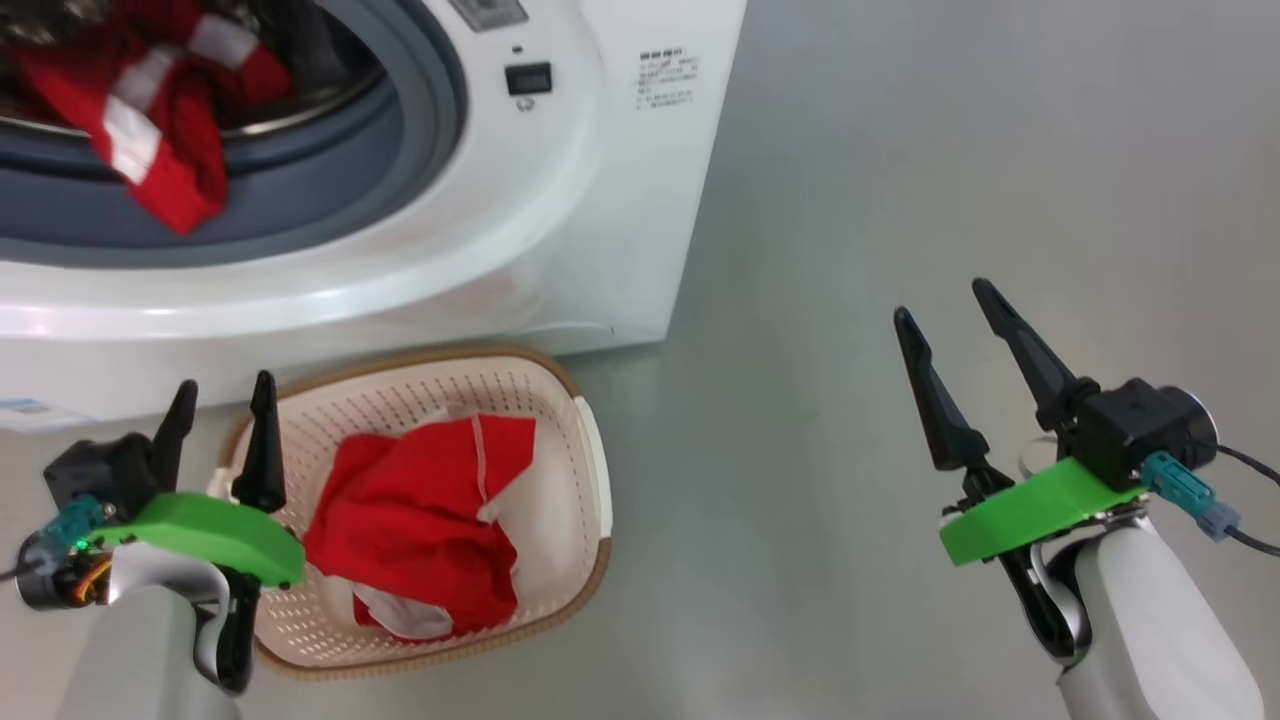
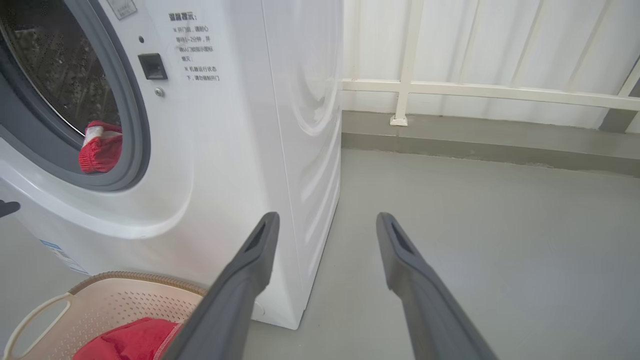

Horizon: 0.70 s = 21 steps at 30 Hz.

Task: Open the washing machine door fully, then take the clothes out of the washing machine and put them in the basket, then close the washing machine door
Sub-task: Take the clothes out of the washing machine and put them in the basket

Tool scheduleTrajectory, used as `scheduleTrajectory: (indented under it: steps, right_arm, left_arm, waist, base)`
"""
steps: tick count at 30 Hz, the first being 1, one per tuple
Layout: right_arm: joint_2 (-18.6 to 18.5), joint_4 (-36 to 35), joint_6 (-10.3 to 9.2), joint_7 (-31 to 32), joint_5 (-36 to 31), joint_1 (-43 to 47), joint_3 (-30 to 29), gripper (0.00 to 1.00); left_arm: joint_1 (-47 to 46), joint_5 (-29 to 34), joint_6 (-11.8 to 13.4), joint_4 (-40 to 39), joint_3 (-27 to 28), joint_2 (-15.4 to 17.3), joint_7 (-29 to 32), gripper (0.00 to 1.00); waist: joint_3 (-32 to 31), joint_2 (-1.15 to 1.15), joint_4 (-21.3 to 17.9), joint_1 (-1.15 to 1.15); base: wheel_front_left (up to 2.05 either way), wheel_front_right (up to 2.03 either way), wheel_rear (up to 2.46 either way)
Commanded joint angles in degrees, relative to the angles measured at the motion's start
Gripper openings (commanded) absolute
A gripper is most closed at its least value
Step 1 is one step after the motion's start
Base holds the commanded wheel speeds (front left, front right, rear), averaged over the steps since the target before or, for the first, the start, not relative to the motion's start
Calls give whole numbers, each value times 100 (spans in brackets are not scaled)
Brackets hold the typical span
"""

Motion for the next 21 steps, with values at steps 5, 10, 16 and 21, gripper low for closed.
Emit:
scheduleTrajectory:
  steps: [5,10,16,21]
  right_arm:
    - [-75,-90,9,-27,89,341,46,100]
    - [-117,-83,9,-27,113,564,-35,100]
    - [-140,-108,9,-27,147,850,-171,100]
    - [-180,-111,9,-27,182,1037,-242,100]
  left_arm:
    - [528,455,11,-892,562,48,-71,100]
    - [941,676,-10,-1478,822,-104,-71,100]
    - [1539,900,-27,-2169,1031,-247,-71,100]
    - [2034,999,-32,-2689,1173,-388,-71,100]
  waist:
    - [-599,0,197,0]
    - [-889,0,244,0]
    - [-1198,0,258,0]
    - [-1395,0,281,0]
  base:
    - [0,0,0]
    - [0,0,0]
    - [0,0,0]
    - [0,0,0]
